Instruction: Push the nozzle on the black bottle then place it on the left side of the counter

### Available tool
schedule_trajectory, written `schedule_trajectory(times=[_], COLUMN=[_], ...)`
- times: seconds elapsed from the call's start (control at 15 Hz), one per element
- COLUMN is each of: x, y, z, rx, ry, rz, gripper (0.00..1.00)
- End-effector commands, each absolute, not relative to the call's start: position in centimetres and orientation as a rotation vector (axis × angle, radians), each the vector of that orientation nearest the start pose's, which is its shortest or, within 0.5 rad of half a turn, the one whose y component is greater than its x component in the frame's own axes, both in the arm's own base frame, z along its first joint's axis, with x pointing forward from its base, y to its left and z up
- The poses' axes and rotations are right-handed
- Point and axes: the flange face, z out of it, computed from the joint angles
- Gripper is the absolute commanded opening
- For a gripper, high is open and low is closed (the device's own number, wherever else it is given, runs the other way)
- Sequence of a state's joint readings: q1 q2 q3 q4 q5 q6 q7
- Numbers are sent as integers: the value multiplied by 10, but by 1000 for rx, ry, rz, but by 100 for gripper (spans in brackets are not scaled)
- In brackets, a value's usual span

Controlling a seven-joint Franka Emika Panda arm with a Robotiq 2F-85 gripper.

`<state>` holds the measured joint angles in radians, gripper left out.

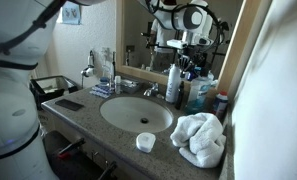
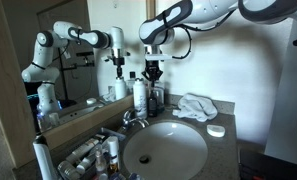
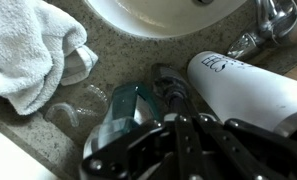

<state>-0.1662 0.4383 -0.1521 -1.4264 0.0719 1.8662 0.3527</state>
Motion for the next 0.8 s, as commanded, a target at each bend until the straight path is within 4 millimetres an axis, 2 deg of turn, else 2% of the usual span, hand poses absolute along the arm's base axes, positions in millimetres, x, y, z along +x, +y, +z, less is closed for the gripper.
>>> schedule_trajectory(times=[0.0, 0.73], x=[667, 672], y=[-196, -202], z=[448, 433], rx=[-2926, -2914], ry=[1103, 1142], rz=[4, 10], gripper=[7, 6])
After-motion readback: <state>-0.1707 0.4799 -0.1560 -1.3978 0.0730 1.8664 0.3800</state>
